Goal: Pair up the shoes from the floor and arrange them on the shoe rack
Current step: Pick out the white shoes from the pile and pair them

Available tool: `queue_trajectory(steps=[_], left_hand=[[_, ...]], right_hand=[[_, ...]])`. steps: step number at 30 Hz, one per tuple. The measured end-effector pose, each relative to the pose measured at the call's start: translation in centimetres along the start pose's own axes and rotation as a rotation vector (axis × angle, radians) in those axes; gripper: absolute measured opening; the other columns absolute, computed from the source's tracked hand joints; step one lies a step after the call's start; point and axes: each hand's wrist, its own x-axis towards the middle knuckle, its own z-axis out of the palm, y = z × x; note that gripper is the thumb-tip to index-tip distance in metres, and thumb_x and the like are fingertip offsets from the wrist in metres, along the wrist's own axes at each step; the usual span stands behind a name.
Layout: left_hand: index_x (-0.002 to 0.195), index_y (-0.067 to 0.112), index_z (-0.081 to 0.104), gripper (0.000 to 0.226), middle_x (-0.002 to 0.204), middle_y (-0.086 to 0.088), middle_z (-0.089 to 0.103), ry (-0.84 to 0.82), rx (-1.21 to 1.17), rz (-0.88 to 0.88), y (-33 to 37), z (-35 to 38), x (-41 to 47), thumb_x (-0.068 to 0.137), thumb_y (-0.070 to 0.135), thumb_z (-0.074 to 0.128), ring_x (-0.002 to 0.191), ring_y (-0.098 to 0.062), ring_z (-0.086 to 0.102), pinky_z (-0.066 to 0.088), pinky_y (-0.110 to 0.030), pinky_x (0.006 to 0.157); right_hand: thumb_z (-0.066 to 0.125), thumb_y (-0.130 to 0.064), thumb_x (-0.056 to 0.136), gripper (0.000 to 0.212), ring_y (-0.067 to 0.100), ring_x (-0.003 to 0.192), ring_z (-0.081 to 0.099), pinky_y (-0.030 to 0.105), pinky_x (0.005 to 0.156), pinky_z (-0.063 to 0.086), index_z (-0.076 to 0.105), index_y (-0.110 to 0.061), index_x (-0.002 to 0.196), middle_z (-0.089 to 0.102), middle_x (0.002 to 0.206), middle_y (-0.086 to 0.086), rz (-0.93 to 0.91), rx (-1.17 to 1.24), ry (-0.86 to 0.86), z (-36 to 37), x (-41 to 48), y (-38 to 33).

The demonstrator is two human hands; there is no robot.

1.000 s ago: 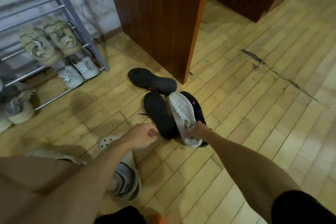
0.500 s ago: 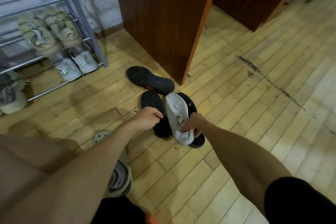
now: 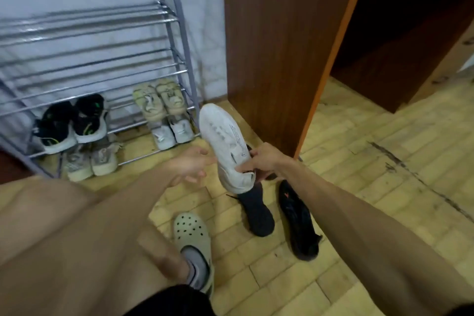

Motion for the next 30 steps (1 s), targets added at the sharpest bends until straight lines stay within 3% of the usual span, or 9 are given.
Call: queue_trajectory(steps=[4,7,10,13,16,20,23,26,30], left_hand=[[0.121,0.014,0.058,0.042,0.108,0.000,0.067,0.158,-0.127,0.104,0.8,-5.2,-4.3,0.086,0.039,0.063,0.088,-0.019,0.063,0.051,-0.030,0.067],[0.108,0.005,0.065,0.027,0.101,-0.012,0.072,0.385,-0.318,0.170,0.8,-9.2,-7.4,0.083,0.013,0.070,0.078,-0.022,0.067,0.058,-0.032,0.062],[0.104,-0.001,0.067,0.024,0.091,-0.015,0.072,0.522,-0.401,0.203,0.2,-13.4,-10.5,0.080,0.004,0.071,0.061,-0.018,0.066,0.053,-0.027,0.047],[0.103,0.005,0.067,0.026,0.096,-0.009,0.073,0.619,-0.492,0.237,-1.5,-17.2,-13.2,0.078,0.003,0.073,0.076,-0.021,0.070,0.058,-0.032,0.056],[0.108,0.004,0.066,0.032,0.100,-0.008,0.073,0.697,-0.625,0.267,-3.9,-20.2,-15.5,0.077,0.000,0.073,0.084,-0.023,0.070,0.060,-0.034,0.060],[0.111,0.005,0.063,0.038,0.106,-0.010,0.072,0.811,-0.750,0.285,-8.3,-23.5,-18.5,0.076,0.001,0.074,0.090,-0.024,0.070,0.061,-0.039,0.071],[0.112,0.010,0.061,0.033,0.103,-0.003,0.071,0.855,-0.786,0.287,-12.0,-25.6,-20.7,0.081,0.004,0.071,0.082,-0.013,0.070,0.060,-0.029,0.060],[0.118,0.011,0.059,0.035,0.111,-0.006,0.068,0.879,-0.756,0.201,-16.1,-27.4,-22.9,0.085,0.012,0.068,0.088,-0.018,0.067,0.058,-0.027,0.063],[0.122,0.011,0.055,0.038,0.113,-0.005,0.064,0.938,-0.728,0.044,-22.7,-28.8,-25.4,0.087,0.025,0.066,0.096,-0.018,0.065,0.056,-0.030,0.077]], right_hand=[[0.082,-0.024,0.073,0.041,0.016,0.079,0.072,0.028,0.064,0.062,0.071,-0.010,0.110,0.075,0.100,0.006,-0.296,-0.016,-0.042,2.8,-1.6,-8.6],[0.079,-0.021,0.077,0.036,0.007,0.061,0.067,0.028,0.057,0.060,0.071,-0.010,0.110,0.075,0.098,0.010,-0.501,-0.091,-0.021,5.1,-3.1,-14.6],[0.075,-0.014,0.080,0.035,-0.001,0.052,0.064,0.018,0.048,0.053,0.068,-0.012,0.115,0.075,0.102,0.008,-0.586,-0.081,-0.103,7.3,-4.3,-19.6],[0.076,-0.015,0.079,0.030,0.004,0.065,0.071,0.020,0.059,0.057,0.071,-0.014,0.109,0.077,0.085,-0.005,-0.618,-0.073,-0.178,9.6,-5.2,-23.9],[0.081,-0.017,0.075,0.026,0.005,0.062,0.071,0.018,0.052,0.055,0.073,-0.010,0.098,0.076,0.074,-0.005,-0.645,-0.147,-0.204,12.9,-5.8,-28.0],[0.087,-0.022,0.065,0.030,0.008,0.059,0.065,0.022,0.053,0.055,0.074,-0.014,0.091,0.071,0.072,-0.004,-0.742,-0.314,-0.137,19.2,-6.5,-32.7],[0.087,-0.031,0.062,0.041,0.006,0.067,0.062,0.020,0.060,0.048,0.076,-0.019,0.099,0.069,0.075,-0.010,-0.895,-0.446,-0.032,24.6,-7.0,-34.7],[0.084,-0.035,0.063,0.044,0.015,0.077,0.065,0.023,0.062,0.047,0.076,-0.017,0.103,0.075,0.089,0.002,-1.014,-0.554,0.003,29.5,-7.5,-35.8],[0.083,-0.034,0.065,0.038,0.019,0.076,0.067,0.030,0.066,0.053,0.078,-0.014,0.097,0.075,0.086,0.008,-0.968,-0.643,-0.042,34.6,-7.2,-36.3]])
